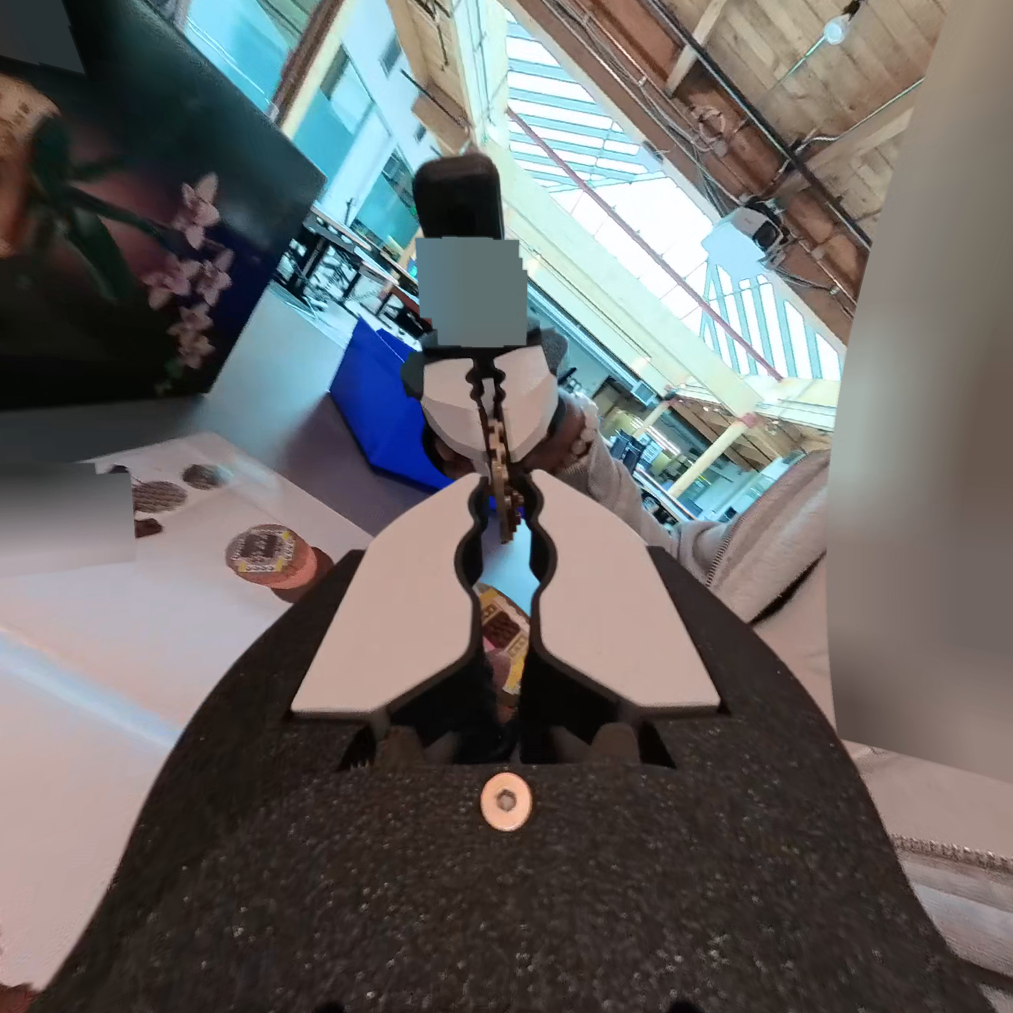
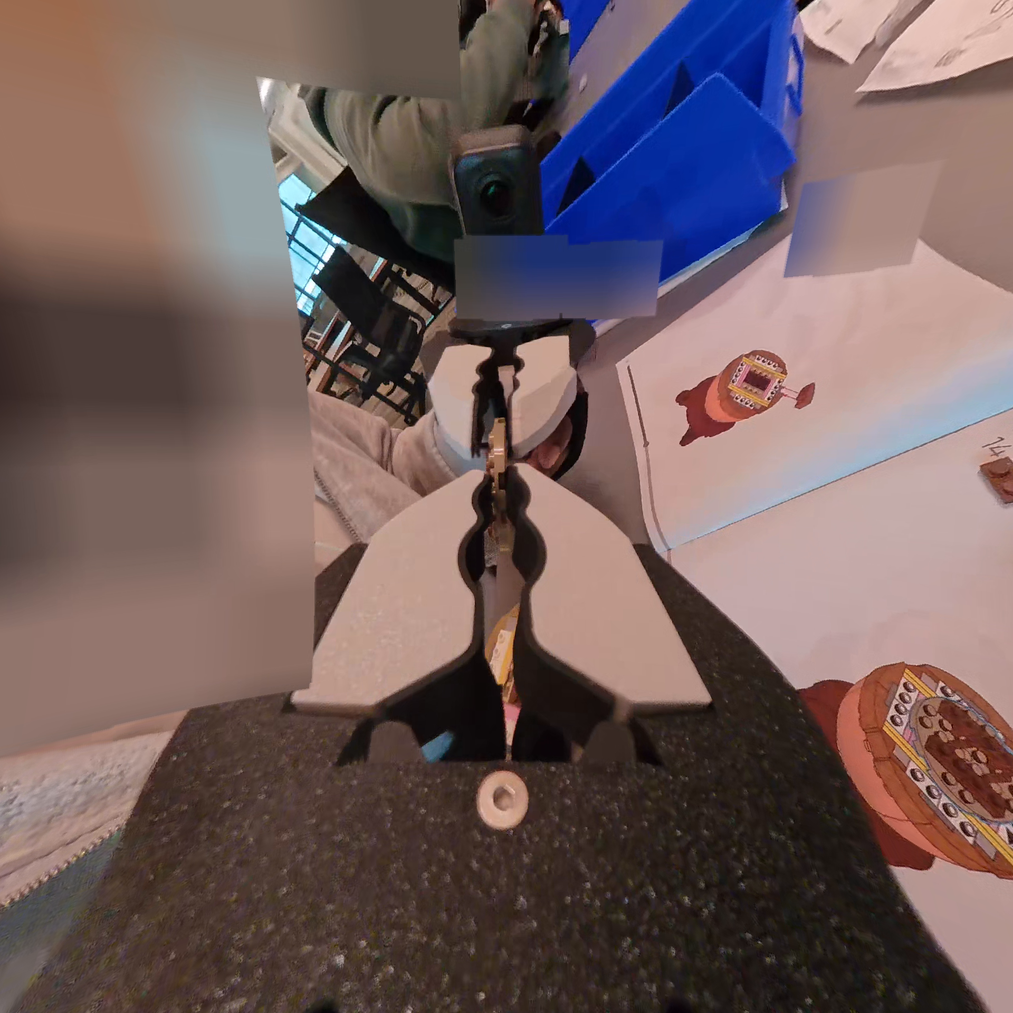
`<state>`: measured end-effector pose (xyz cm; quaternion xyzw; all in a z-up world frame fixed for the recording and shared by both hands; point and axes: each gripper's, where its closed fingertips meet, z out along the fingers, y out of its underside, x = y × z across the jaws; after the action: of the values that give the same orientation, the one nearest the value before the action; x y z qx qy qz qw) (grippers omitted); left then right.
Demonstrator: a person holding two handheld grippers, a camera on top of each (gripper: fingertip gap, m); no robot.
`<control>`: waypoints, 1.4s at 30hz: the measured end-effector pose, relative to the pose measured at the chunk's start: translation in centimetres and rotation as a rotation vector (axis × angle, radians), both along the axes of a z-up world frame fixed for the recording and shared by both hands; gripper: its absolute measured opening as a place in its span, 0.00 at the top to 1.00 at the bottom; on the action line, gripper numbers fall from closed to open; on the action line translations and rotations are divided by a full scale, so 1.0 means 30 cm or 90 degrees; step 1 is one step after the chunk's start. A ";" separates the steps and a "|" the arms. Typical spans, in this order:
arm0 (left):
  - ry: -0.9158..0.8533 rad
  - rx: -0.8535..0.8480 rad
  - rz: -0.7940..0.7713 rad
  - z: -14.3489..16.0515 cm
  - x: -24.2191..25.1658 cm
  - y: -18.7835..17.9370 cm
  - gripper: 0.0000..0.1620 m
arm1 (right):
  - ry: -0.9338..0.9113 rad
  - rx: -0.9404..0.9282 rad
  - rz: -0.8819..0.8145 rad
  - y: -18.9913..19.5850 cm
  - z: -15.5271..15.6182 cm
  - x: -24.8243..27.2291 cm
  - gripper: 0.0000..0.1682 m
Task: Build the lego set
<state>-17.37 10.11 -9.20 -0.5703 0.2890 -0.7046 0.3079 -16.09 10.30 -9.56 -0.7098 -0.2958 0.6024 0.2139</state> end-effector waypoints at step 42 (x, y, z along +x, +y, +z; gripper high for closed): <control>-0.015 -0.358 0.170 -0.208 -0.133 0.155 0.96 | -0.381 0.361 -0.052 0.393 -0.385 0.077 0.96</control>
<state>-21.36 14.76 -15.45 -0.6580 0.0019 -0.7167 0.2310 -13.77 22.09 -21.11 -0.7777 -0.4708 0.2552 0.3293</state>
